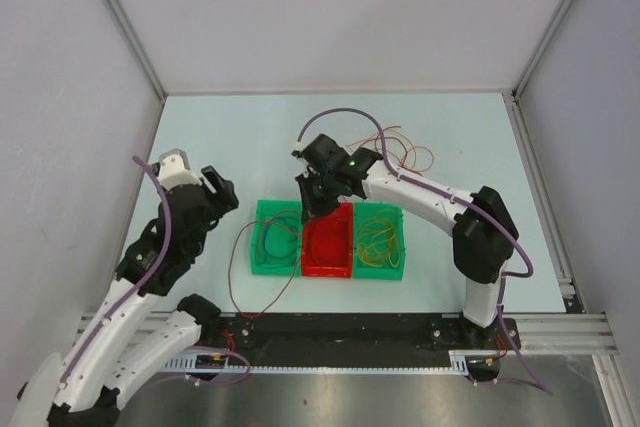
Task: Untangle the cables
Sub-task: Place the cable in the bin.
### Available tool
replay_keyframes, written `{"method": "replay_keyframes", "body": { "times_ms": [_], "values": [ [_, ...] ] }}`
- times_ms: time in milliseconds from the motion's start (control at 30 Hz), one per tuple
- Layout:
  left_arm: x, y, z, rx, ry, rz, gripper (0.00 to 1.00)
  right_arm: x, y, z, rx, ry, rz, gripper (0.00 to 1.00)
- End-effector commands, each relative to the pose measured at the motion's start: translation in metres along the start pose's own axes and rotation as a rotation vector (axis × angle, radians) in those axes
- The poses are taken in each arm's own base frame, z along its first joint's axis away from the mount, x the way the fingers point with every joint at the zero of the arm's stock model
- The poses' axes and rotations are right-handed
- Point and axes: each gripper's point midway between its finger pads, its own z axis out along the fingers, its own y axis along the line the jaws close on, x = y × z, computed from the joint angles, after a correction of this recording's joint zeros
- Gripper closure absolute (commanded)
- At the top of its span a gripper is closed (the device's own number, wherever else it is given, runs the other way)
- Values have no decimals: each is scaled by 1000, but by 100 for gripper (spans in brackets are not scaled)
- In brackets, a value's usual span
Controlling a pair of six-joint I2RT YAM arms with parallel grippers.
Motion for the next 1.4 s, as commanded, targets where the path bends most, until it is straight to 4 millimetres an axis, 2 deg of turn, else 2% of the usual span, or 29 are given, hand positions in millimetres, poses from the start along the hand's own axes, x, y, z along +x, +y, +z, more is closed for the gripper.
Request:
{"method": "replay_keyframes", "body": {
  "times_ms": [0, 67, 100, 133, 200, 267, 300, 333, 433, 667, 867, 1133, 1267, 1300, 1367],
  "values": [
    [33, 30, 16, -113, 105, -135, 26, -10, 2, -5, 15, -25, -15, 100],
    [58, 36, 28, -117, 188, -178, 20, -10, 1, -6, 21, -28, -18, 100],
    [59, 51, 34, -161, 191, -225, 19, -9, 0, -7, 21, -27, -17, 100],
    [76, 45, 40, -105, 252, -271, 19, -8, 0, -7, 23, -23, -16, 100],
    [87, 60, 50, -124, 279, -346, 20, -7, -1, -6, 24, -20, -18, 100],
    [104, 66, 57, -125, 309, -392, 21, -6, 0, -5, 23, -17, -20, 100],
    [108, 78, 60, -162, 303, -414, 22, -5, 0, -4, 24, -14, -22, 100],
    [119, 79, 62, -154, 324, -423, 24, -5, 0, -5, 23, -15, -24, 100],
    [133, 86, 62, -174, 337, -423, 28, -5, -1, -5, 24, -15, -29, 100],
    [151, 90, 56, -171, 347, -428, 31, -13, -1, -1, 15, -16, -38, 100],
    [162, 91, 66, -167, 357, -440, 32, -24, 3, -5, 10, -29, -50, 100],
    [178, 91, 77, -140, 366, -456, 40, -31, 4, -7, 11, -36, -54, 100],
    [185, 87, 81, -110, 381, -462, 43, -30, 8, 3, -4, -17, -57, 100],
    [185, 86, 83, -104, 384, -461, 45, -31, 14, 4, -13, -18, -66, 100],
    [187, 85, 83, -95, 396, -460, 49, -27, 13, 16, -4, 9, -68, 100]
  ]
}}
